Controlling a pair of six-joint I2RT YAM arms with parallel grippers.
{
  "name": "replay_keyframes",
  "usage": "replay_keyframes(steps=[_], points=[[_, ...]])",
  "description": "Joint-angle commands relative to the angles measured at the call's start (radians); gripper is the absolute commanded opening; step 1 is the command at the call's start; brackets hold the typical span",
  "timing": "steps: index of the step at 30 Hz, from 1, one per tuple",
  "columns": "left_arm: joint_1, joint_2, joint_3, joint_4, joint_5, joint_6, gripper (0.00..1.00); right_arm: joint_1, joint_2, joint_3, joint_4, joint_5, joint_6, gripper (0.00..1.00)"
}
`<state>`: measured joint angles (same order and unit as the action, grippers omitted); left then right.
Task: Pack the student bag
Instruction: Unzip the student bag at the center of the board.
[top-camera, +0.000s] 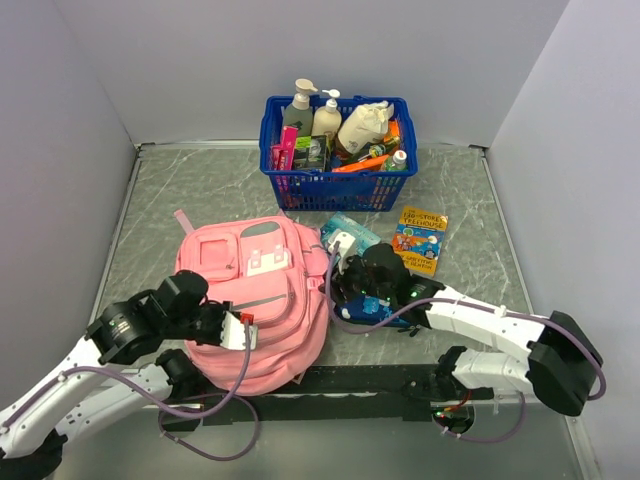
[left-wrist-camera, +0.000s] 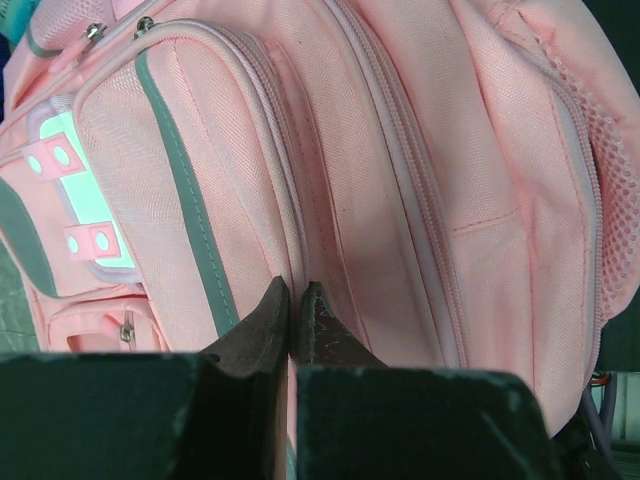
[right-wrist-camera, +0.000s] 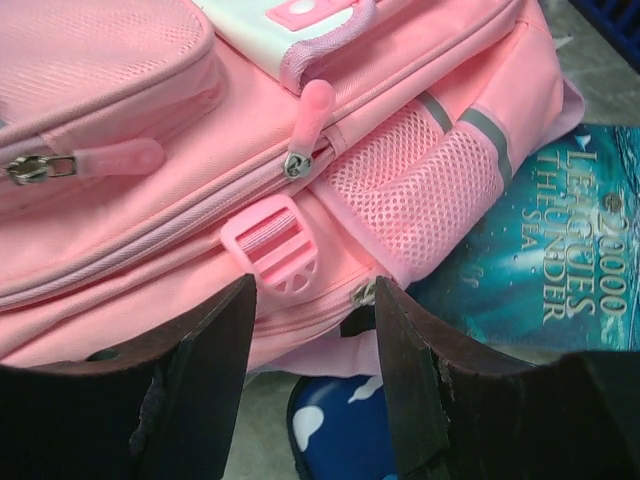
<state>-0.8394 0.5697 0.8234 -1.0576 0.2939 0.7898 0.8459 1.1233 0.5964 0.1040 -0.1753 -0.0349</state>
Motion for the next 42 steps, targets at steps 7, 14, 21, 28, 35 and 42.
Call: replay_keyframes(steps=[7,14,21,28,35,42], points=[[-0.006,-0.071,0.074,0.016,-0.065,0.035,0.01,0.028,0.142,0.092,0.118,-0.049,-0.137,0.59],[-0.007,-0.067,0.131,0.119,-0.125,0.039,0.01,0.091,0.165,0.083,0.152,-0.026,-0.168,0.61],[-0.001,-0.036,0.171,0.162,-0.089,0.045,0.01,0.162,0.193,0.010,0.212,0.014,-0.091,0.58],[-0.003,-0.082,0.112,0.045,-0.024,0.204,0.01,0.066,0.018,0.008,0.171,0.057,-0.135,0.63],[-0.003,-0.083,0.085,0.057,-0.019,0.230,0.01,-0.056,0.047,0.117,0.163,-0.111,-0.002,0.66],[-0.001,-0.083,0.076,0.058,-0.010,0.221,0.01,-0.056,0.191,0.166,0.247,-0.239,0.101,0.66]])
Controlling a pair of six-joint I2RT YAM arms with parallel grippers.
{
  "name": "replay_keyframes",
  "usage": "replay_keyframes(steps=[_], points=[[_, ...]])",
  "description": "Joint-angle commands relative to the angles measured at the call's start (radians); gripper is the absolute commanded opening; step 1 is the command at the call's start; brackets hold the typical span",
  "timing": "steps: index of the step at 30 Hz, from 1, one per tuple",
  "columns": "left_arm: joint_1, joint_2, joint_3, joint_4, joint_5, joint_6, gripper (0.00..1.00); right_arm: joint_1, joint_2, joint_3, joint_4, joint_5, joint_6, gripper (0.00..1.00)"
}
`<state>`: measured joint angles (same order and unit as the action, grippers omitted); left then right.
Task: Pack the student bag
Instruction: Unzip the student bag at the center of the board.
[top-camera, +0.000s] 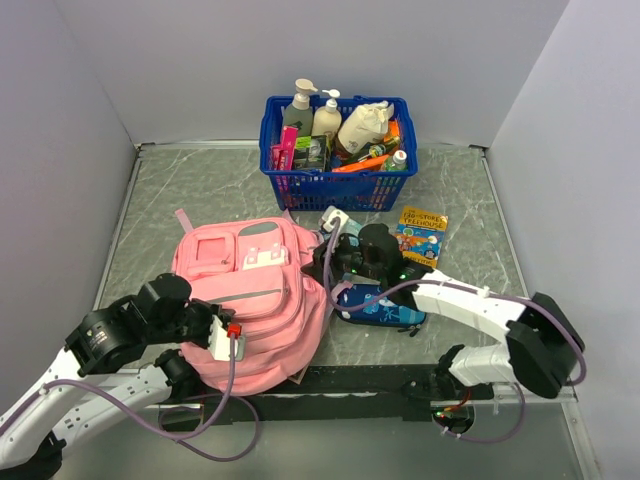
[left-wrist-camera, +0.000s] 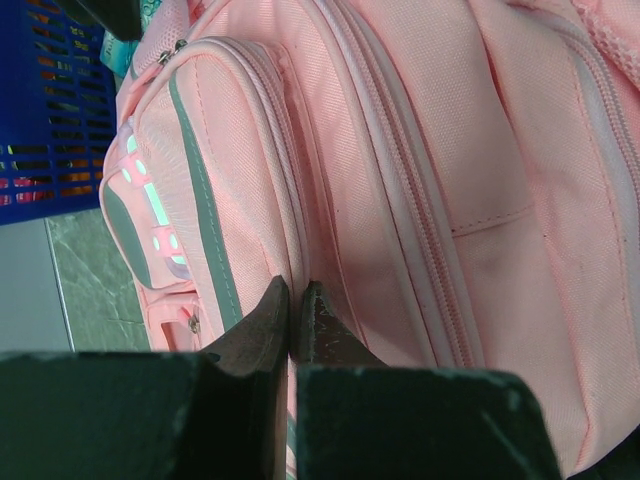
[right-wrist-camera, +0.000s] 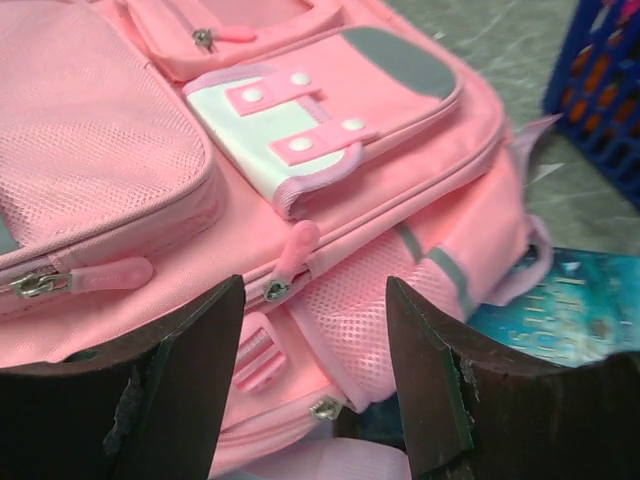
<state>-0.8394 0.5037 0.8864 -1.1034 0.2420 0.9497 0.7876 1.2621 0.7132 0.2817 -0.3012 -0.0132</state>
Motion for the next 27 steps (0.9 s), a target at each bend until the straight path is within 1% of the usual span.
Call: replay_keyframes(steps=[1,3,10,14,18,22,27], points=[[-0.003,-0.022,0.011,0.105,0.043,0.060,0.01,0.002,0.074,0.055,0.073,-0.127,0.085,0.66],[-0.003,-0.025,0.006,0.106,0.043,0.057,0.01,0.001,0.095,0.068,0.083,-0.151,0.097,0.67],[-0.003,-0.031,0.002,0.109,0.048,0.054,0.01,-0.001,0.181,0.109,0.120,-0.165,0.124,0.68],[-0.001,-0.031,0.003,0.106,0.046,0.054,0.01,-0.004,0.203,0.115,0.157,-0.197,0.154,0.68],[-0.003,-0.037,-0.004,0.111,0.048,0.052,0.01,-0.002,0.217,0.124,0.125,-0.199,0.159,0.66],[-0.003,-0.042,-0.012,0.114,0.048,0.049,0.01,-0.004,0.203,0.105,0.105,-0.174,0.154,0.66],[-0.003,-0.045,-0.018,0.114,0.048,0.049,0.01,-0.013,0.129,0.071,0.096,-0.075,0.168,0.67]])
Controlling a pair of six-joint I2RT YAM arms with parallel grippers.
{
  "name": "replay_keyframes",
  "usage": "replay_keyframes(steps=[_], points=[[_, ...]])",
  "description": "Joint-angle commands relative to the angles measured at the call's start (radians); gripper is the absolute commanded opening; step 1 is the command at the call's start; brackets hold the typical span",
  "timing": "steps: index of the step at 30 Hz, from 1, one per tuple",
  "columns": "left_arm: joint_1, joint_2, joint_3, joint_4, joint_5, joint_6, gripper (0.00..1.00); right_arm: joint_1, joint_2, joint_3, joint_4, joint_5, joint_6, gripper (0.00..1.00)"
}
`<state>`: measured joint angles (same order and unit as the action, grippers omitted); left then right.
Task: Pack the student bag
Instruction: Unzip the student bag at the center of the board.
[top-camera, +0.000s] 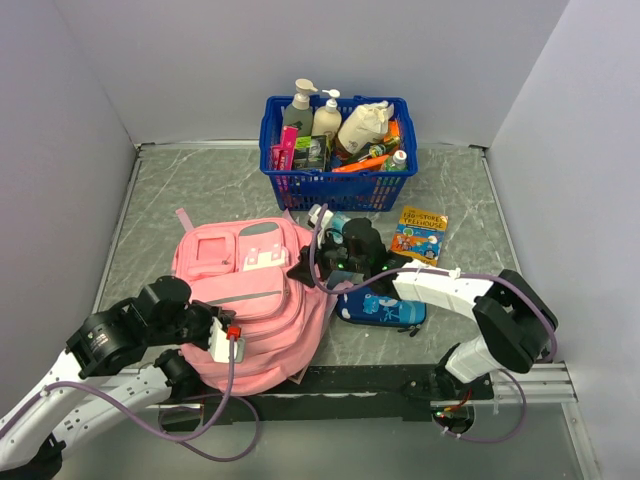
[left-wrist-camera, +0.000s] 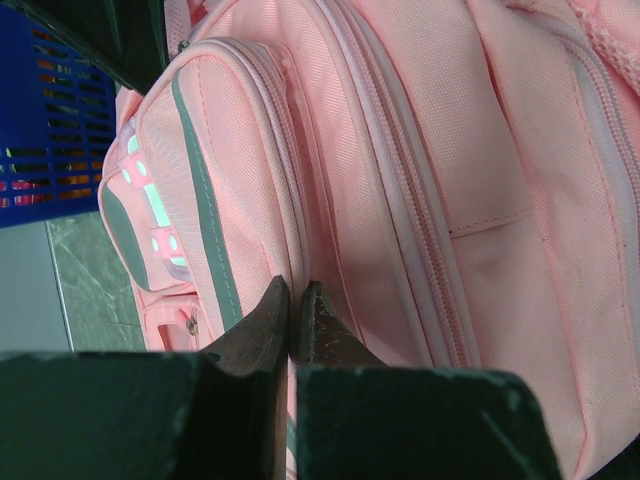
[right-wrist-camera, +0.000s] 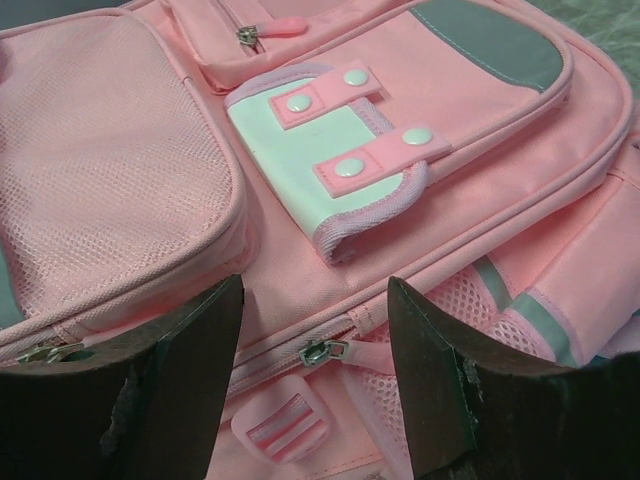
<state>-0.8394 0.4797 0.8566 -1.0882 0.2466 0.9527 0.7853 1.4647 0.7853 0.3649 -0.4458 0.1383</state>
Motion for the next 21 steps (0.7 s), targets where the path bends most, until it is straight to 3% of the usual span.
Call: replay_keyframes(steps=[1,4,8,12,21], points=[[-0.001,-0.020,0.012,0.099,0.043,0.046,0.01,-0.017,-0.087,-0.017,0.009,0.087,0.024,0.67],[-0.003,-0.023,0.009,0.097,0.042,0.044,0.01,-0.041,-0.136,-0.056,-0.006,0.101,0.018,0.66],[-0.003,-0.024,0.010,0.093,0.045,0.046,0.01,-0.041,-0.185,-0.106,-0.047,0.148,-0.216,0.65],[-0.001,-0.023,0.010,0.100,0.045,0.046,0.01,-0.044,-0.173,-0.095,-0.124,0.110,-0.350,0.65],[-0.001,-0.023,0.019,0.094,0.045,0.057,0.01,-0.041,-0.130,-0.124,-0.029,0.038,-0.476,0.63]])
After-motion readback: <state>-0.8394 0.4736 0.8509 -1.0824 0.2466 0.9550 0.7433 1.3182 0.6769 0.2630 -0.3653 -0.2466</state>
